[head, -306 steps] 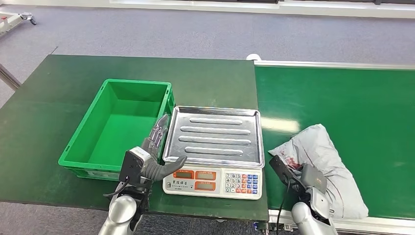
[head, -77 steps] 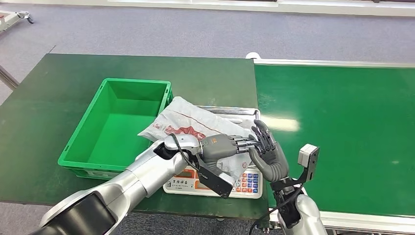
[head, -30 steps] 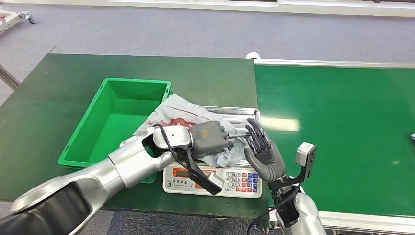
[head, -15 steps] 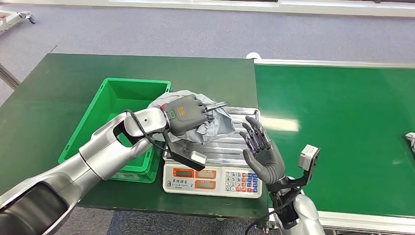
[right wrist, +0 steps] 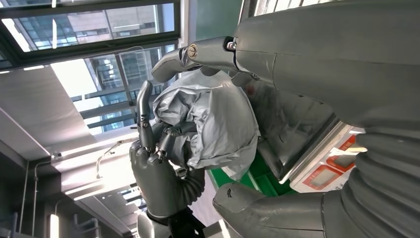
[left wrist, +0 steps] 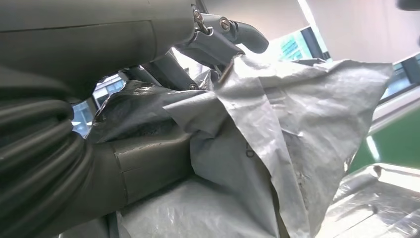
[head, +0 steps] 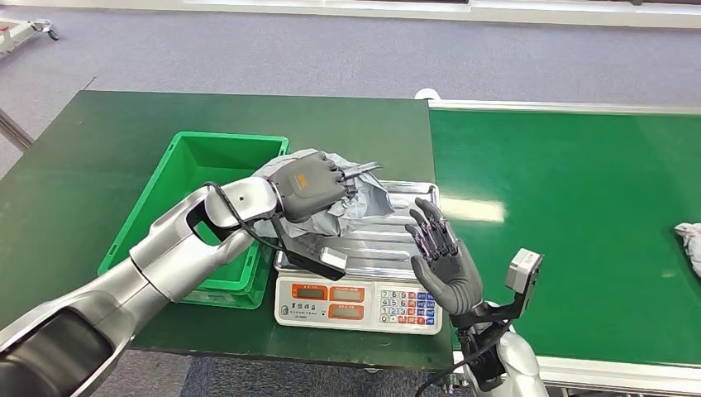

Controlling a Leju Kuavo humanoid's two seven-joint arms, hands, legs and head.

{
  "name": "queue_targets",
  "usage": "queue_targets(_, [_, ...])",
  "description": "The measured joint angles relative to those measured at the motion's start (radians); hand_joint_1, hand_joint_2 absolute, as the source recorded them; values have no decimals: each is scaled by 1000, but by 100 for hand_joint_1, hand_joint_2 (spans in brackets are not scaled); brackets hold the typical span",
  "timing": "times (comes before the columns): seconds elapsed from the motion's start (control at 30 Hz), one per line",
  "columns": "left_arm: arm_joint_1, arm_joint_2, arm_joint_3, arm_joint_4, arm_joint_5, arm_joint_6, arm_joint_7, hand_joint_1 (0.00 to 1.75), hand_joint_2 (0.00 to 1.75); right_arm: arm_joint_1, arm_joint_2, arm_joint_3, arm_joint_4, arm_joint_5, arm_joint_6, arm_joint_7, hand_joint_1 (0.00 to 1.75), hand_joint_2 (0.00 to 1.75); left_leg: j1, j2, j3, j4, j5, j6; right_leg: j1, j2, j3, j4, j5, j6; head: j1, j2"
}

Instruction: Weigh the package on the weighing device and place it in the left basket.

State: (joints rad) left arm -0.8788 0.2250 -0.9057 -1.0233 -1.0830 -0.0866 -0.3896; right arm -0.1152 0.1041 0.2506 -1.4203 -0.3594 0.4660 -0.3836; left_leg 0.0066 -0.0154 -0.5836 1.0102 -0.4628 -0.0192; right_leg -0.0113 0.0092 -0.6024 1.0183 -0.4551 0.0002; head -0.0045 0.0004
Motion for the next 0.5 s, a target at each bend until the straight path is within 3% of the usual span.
queue_targets(0.2, [22,41,73,43,-54,51,52,175,175,18,0,-6,-15,4,1,-2,0,175,0,4,1,-1,0,0,0,3,0,0,0,-1,0,0])
queue_targets(0.5, [145,241,289,100,-144,140,55,175,175,47,-1,-18,-22,6,4,-27,0,175,2,15,12,-5,-4,-6,0,13,4,1,-2,-8,0,0])
